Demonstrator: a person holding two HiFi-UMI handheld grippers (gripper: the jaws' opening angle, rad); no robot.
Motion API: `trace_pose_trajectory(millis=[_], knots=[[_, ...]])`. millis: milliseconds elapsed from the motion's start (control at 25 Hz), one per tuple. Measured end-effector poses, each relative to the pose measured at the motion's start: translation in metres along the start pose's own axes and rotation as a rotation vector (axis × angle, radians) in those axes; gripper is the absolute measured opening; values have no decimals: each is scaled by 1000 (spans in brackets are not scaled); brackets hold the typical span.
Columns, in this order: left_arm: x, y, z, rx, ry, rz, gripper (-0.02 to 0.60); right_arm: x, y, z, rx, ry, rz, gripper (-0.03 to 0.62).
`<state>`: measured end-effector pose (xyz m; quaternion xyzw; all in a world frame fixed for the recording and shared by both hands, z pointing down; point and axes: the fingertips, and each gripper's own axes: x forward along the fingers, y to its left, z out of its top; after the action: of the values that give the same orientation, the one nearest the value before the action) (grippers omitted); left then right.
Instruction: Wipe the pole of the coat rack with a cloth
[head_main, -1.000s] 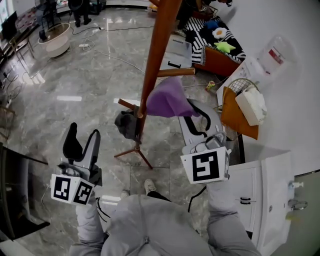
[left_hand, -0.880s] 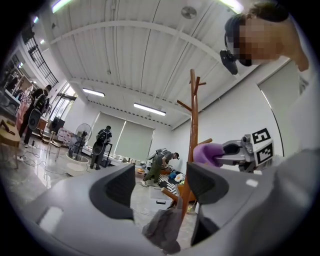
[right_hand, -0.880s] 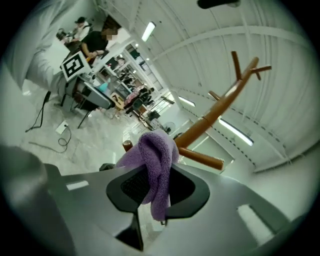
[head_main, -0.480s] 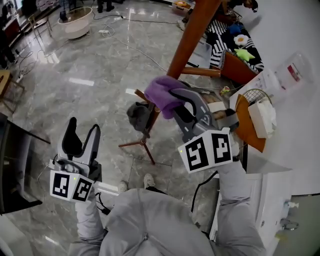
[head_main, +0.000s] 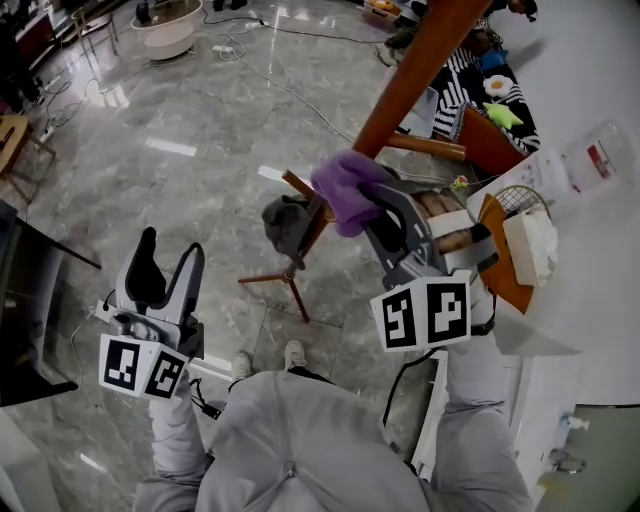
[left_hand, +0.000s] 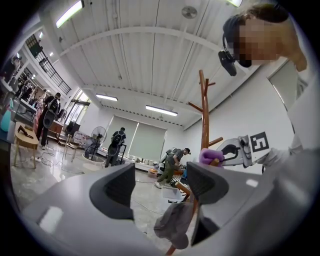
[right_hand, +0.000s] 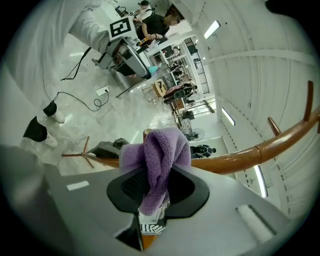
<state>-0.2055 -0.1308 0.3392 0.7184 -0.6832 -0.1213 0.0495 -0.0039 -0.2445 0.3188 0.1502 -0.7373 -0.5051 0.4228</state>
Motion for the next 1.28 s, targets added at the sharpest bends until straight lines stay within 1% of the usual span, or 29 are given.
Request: trace_pose_trajectory(millis=[120, 360, 440, 640, 720, 880, 960, 1040, 1160, 1280], knots=[[2, -1, 0, 1, 7, 1, 348, -4, 7, -4, 4, 8, -28, 69], [12, -14, -9, 3, 26, -33, 347, -1, 37, -22, 111, 15, -16, 69], [16, -18, -12, 3, 30, -44, 348, 1, 53, -23, 145, 12, 8, 69], [26, -28, -18, 2, 50, -73, 348, 14, 98, -21, 219, -6, 108, 69], [30, -34, -19, 4, 56, -84, 348, 17, 113, -20, 285, -22, 133, 69], [35, -42, -22, 12, 64, -100, 348, 16, 140, -24, 469, -57, 158, 69], [36, -45, -23, 13, 67, -101, 348, 12, 145, -27, 567, -87, 152, 69], [37, -50, -25, 15, 70, -103, 348, 6, 143, -31, 643, -118, 127, 69], [39, -58, -29, 16, 72, -109, 348, -5, 133, -39, 704, -157, 57, 69], [41, -64, -31, 19, 75, -112, 348, -20, 115, -48, 754, -206, -46, 69]])
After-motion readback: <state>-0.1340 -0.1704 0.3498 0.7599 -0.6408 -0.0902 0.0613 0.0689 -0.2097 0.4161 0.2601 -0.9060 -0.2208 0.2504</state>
